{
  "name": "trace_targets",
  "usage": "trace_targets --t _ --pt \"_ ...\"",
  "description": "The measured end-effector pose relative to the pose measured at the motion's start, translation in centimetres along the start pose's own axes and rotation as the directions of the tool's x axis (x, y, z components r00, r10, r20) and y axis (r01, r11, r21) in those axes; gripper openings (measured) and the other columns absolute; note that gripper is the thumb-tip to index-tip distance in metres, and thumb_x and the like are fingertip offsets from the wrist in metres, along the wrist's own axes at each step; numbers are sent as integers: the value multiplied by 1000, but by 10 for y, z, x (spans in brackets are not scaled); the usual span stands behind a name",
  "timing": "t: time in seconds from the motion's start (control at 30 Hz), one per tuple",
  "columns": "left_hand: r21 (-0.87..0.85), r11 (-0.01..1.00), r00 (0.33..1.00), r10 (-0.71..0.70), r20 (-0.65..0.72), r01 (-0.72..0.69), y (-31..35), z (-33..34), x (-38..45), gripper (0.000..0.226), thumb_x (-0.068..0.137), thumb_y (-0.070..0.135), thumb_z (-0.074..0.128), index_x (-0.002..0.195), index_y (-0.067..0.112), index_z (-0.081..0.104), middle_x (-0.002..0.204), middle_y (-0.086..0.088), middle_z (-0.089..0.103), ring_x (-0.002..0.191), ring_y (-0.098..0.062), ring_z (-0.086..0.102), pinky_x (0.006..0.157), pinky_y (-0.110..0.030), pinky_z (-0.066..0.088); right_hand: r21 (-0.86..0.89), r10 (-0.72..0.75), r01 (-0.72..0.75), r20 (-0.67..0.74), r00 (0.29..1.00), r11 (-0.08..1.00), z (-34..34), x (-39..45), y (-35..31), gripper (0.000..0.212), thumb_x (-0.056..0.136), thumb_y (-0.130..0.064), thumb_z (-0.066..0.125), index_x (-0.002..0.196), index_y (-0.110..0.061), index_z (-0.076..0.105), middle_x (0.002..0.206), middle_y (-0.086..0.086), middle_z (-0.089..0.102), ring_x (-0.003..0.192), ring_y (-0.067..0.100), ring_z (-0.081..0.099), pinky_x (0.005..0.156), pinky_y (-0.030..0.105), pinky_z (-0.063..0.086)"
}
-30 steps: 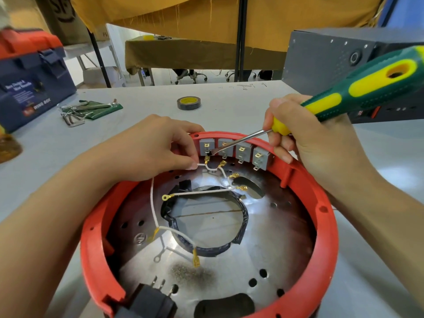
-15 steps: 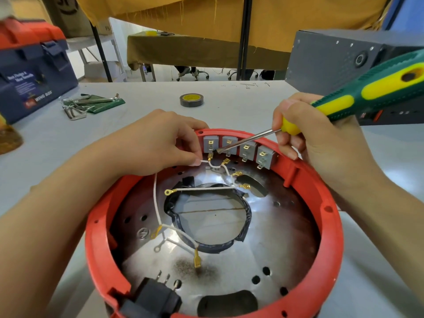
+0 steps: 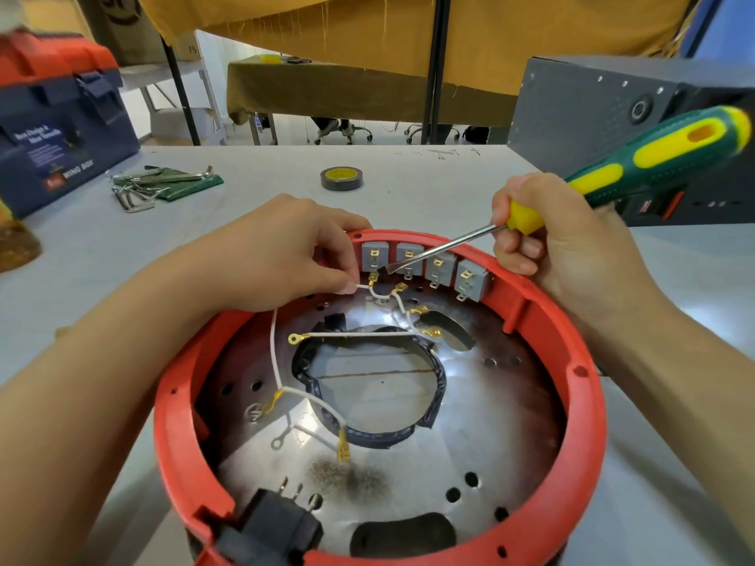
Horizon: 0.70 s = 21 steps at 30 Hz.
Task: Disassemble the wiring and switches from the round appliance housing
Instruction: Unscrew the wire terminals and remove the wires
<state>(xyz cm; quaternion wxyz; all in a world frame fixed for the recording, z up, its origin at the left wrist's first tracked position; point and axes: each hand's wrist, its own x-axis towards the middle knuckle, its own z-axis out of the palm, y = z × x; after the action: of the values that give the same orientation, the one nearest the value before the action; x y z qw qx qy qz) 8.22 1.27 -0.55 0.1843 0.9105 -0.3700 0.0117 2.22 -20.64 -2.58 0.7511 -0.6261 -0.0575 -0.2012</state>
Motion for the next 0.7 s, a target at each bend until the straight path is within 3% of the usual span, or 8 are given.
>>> trace_targets --t 0.2,0.5,0.7 --pt "2 1000 1000 -3 1 3 1 0 0 9 77 18 73 73 26 75 137 14 51 107 6 48 85 -9 32 54 35 -34 -29 999 998 0 3 1 35 85 -8 48 52 -11 57 46 3 39 37 6 32 36 16 25" --pt "34 999 1000 -3 -7 4 2 -1 0 11 77 17 72 71 26 74 136 15 51 109 -6 56 87 -18 36 122 99 -90 -67 993 989 2 5 -1 37 89 -4 45 54 -7 52 46 2 38 35 4 30 36 15 20" --pt "33 999 1000 7 -7 -7 1 -1 0 11 76 18 73 71 27 75 132 19 51 108 -1 54 81 -7 34 32 64 -64 -20 998 997 5 4 -3 39 91 -5 46 52 -9 51 52 2 47 37 6 33 36 15 21"
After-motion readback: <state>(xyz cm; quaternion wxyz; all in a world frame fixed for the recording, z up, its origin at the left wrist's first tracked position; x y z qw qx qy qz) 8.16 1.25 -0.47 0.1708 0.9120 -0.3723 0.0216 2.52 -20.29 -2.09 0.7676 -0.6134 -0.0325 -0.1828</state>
